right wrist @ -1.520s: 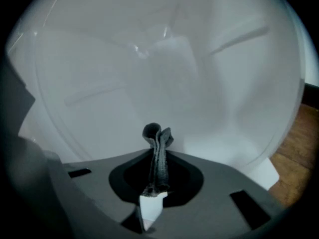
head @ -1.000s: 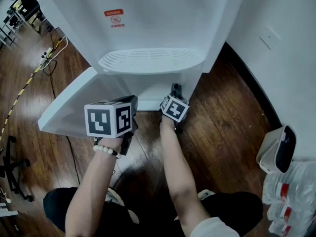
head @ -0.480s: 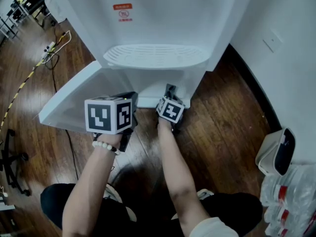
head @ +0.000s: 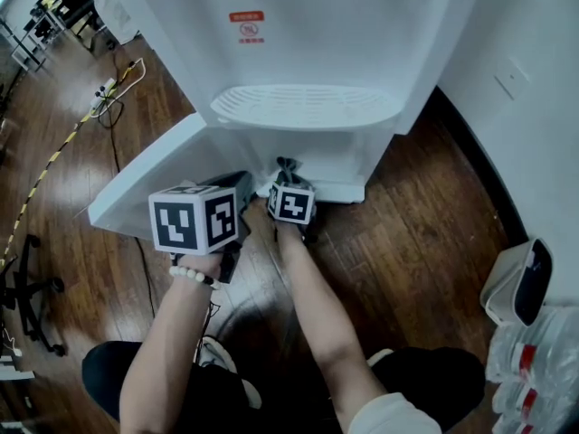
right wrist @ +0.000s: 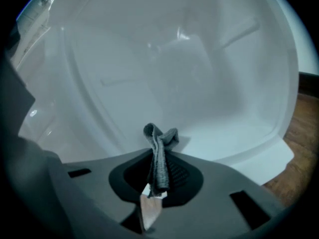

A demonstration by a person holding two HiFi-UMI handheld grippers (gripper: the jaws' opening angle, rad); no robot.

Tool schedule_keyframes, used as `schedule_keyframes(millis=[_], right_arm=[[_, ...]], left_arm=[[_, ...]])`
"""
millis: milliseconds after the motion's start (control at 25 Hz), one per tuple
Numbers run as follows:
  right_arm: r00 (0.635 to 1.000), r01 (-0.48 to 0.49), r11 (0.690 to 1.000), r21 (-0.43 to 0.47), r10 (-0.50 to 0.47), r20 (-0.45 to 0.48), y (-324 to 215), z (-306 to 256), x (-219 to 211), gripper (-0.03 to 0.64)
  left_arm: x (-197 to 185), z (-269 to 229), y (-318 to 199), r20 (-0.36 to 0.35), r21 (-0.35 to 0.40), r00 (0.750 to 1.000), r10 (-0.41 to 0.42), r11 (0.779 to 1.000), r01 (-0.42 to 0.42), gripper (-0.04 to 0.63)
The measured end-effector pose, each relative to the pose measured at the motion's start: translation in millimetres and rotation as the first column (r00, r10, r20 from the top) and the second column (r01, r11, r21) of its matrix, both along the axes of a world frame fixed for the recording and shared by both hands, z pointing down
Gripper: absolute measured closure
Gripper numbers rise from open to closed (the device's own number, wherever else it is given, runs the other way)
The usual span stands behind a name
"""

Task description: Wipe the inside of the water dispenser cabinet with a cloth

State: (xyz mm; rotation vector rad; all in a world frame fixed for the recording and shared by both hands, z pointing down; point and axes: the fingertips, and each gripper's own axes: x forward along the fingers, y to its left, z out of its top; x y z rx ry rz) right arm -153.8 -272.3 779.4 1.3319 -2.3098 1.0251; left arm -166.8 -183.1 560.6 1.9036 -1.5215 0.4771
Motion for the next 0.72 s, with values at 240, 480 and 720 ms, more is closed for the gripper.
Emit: schedule_keyframes(millis=[240, 480, 720], right_arm=[[0.999, 0.045, 0.999, 0.004, -0.045, -0.009, 6.7, 2.7, -22.0, 0.569], [0.999, 0.019, 0.999, 0.033, -0.021, 0.044, 4.7, -4.5, -18.2, 0.574], [0.980, -0.131, 0.987, -0.089, 0.143, 0.137, 26.4, -21.5, 22.9, 0.578]], left_arm=[[-16.4, -7.3, 9.1, -0.014, 0.015, 1.000, -0.015, 1.000, 0.015, 0.598], [-24.3, -10.2, 4.2, -0.057, 0.023, 0.997, -0.047, 0.999, 0.048, 0.598], [-3.7, 10.2, 9.7, -0.118, -0.058, 0.992, -0.035, 0.998, 0.029, 0.598]])
